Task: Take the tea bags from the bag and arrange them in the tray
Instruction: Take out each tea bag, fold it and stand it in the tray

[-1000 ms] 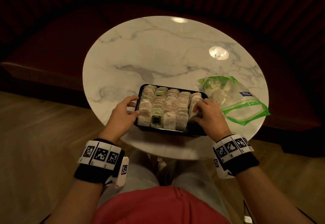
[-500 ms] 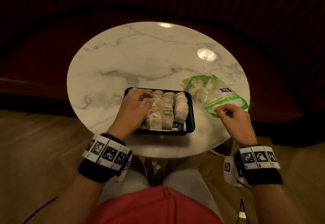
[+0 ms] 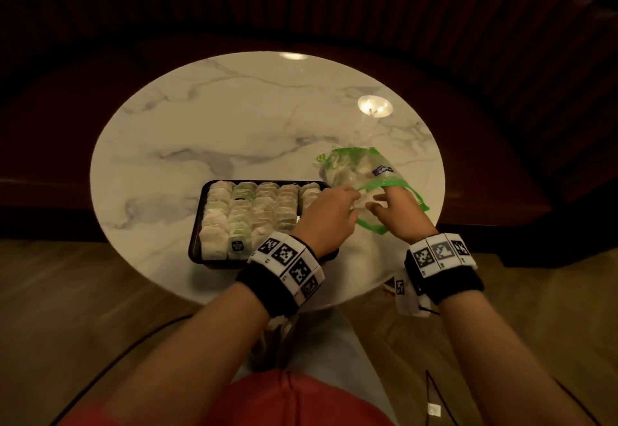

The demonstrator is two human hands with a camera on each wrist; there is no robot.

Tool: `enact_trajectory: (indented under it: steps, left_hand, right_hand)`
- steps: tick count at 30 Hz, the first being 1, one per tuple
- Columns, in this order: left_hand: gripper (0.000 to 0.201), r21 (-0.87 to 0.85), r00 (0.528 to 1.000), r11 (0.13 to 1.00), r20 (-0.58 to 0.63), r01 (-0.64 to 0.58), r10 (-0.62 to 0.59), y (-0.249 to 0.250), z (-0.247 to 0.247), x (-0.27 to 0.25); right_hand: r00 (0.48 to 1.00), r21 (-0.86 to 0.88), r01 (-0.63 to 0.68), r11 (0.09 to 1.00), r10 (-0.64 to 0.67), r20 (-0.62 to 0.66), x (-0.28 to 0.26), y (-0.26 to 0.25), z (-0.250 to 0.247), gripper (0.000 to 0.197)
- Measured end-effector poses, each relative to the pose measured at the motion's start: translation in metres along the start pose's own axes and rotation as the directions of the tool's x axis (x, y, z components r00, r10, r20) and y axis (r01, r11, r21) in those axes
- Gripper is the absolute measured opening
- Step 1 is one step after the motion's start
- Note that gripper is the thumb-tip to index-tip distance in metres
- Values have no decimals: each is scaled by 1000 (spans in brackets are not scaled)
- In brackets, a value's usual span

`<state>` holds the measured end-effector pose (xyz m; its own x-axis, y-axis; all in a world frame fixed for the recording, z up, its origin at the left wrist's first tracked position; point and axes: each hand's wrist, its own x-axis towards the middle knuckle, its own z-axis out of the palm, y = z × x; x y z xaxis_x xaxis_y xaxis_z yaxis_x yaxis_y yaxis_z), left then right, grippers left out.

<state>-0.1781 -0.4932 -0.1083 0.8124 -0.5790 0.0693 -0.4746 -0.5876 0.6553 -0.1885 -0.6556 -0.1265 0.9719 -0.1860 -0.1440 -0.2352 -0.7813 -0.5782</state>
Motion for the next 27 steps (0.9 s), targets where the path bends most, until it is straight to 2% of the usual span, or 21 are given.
enact_trajectory:
  steps: [4,7,9,11,12,17,20,22,23,26,27]
  left_hand:
    - [29,49,997,999,-72,-10,13,0,0,5]
    - [40,45,997,998,-62,-48,50,2,2,5]
    - [45,61,997,997,-59,-48,51,0,3,6]
    - [45,68,996,996,-64,-51,56,-2,4,7]
    - [45,64,996,996,-66,-55,59,-3,4,6]
    - [43,49,995,998,-89,-44,48,-7,1,5]
    - [43,27,996,999,-81,-24,26,-10,0,6]
    - [42,13,997,1000,-76,-20,20,-10,0,5]
    - [42,3,997,1000,-79,-21,21,-10,0,5]
    - [42,7,998,1000,-62,-25,26,-10,2,6]
    - [42,10,998,1000,-53,-26,27,-10,2,6]
  right_hand:
    - [987,-233,-122,965,142,70,26,-9,-6,40]
    - [983,-417,-69,906,134,129,46,-21,-6,42]
    - [977,-455,-52,889,140,163,63,-22,2,46]
    - [940,-455,-61,889,204,273,72,-15,12,49]
    - [934,-433,-39,901,187,305,79,-7,19,49]
    - [975,-466,101,879,7,223,81,-3,21,57]
    - [986,-521,67,851,22,164,80,-6,20,57]
    - [964,-521,36,853,108,244,74,-7,18,54]
    - [963,-517,52,854,95,253,72,-7,19,51]
    - [993,-545,114,830,-85,78,69,-13,21,52]
    - [990,-566,136,813,-93,104,70,-12,25,52]
